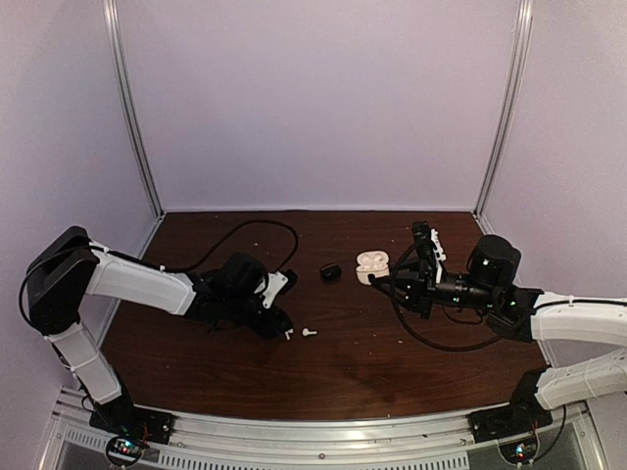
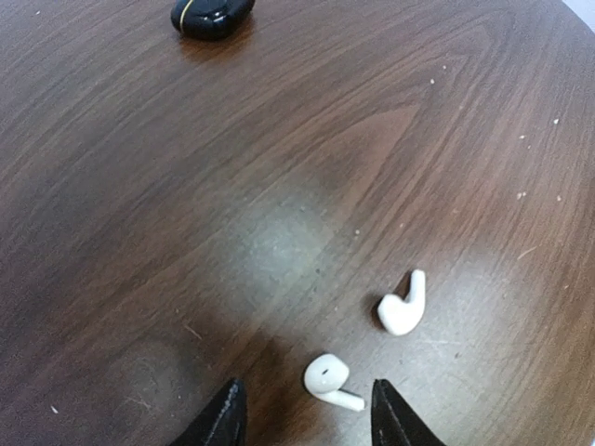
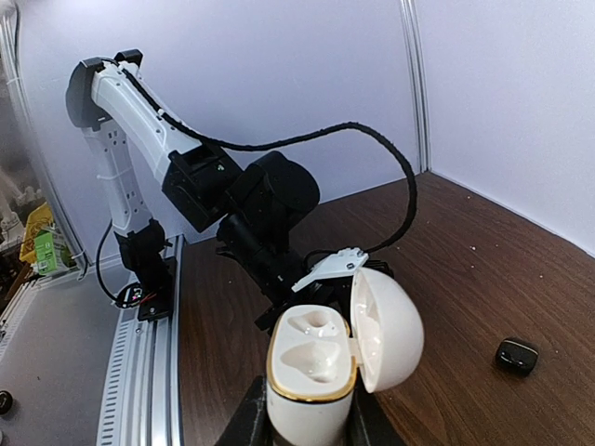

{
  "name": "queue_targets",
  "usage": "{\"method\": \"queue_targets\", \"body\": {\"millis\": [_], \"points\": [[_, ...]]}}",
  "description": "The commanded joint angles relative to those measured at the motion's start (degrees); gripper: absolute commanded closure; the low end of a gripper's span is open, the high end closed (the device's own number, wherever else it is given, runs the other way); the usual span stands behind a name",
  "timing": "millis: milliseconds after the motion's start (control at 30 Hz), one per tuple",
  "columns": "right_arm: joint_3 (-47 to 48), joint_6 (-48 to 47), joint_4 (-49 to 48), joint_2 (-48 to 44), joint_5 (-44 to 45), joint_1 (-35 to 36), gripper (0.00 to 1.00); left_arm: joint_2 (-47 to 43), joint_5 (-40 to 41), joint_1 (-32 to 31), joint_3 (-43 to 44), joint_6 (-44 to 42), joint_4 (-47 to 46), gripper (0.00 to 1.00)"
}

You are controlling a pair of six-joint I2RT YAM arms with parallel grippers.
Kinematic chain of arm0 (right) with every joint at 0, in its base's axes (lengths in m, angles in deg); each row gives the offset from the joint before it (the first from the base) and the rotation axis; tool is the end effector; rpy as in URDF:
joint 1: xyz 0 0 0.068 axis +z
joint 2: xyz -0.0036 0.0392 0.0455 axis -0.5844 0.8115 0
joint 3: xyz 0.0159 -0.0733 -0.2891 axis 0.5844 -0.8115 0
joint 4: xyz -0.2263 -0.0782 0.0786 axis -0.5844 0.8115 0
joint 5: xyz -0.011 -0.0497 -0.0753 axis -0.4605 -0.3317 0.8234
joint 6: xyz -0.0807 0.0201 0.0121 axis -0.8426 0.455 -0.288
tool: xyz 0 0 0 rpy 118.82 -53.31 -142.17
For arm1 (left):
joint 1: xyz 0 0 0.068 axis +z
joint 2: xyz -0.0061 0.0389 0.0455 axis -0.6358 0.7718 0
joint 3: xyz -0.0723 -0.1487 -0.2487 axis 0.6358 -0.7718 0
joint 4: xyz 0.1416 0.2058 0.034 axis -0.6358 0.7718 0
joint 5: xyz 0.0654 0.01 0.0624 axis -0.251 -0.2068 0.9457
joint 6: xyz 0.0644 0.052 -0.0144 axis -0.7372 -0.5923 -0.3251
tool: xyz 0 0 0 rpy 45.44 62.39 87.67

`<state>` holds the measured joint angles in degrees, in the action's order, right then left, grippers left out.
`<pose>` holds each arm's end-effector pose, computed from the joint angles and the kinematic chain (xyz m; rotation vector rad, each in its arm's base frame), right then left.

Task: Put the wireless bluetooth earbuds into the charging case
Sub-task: Pick up the left earbud from the center of the board.

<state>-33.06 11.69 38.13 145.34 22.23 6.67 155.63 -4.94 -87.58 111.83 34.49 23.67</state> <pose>0.1501 0.1977 0.2916 -0.9883 1.4307 1.1982 0.2277 -0.2644 0.1501 0.7731 2.3836 -0.5965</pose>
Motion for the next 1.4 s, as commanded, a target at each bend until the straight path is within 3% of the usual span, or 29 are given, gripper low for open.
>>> {"method": "queue_targets", "body": {"millis": [0,467,933,1367], "points": [[0.1,0.2,-0.5,-0.7,-0.5,-0.2,1.00,2.2,-3.4,0.3,7.3,1.3,10.7,0.54],[-0.1,0.2,-0.8,-0.5,-0.4,-0.3,1.00,10.8,1.2,-1.3,19.5,2.4,26.2,0.59],[-0.1,0.1,-0.5,-0.5,-0.1,-0.2,1.00,13.1,2.3,-3.0,21.3,-0.4,27.0,0.72],[0.0,0.1,-0.4,-0.5,0.3,-0.3,1.00,9.2,4.6,-3.7,19.1,-2.4,22.9,0.78]]}}
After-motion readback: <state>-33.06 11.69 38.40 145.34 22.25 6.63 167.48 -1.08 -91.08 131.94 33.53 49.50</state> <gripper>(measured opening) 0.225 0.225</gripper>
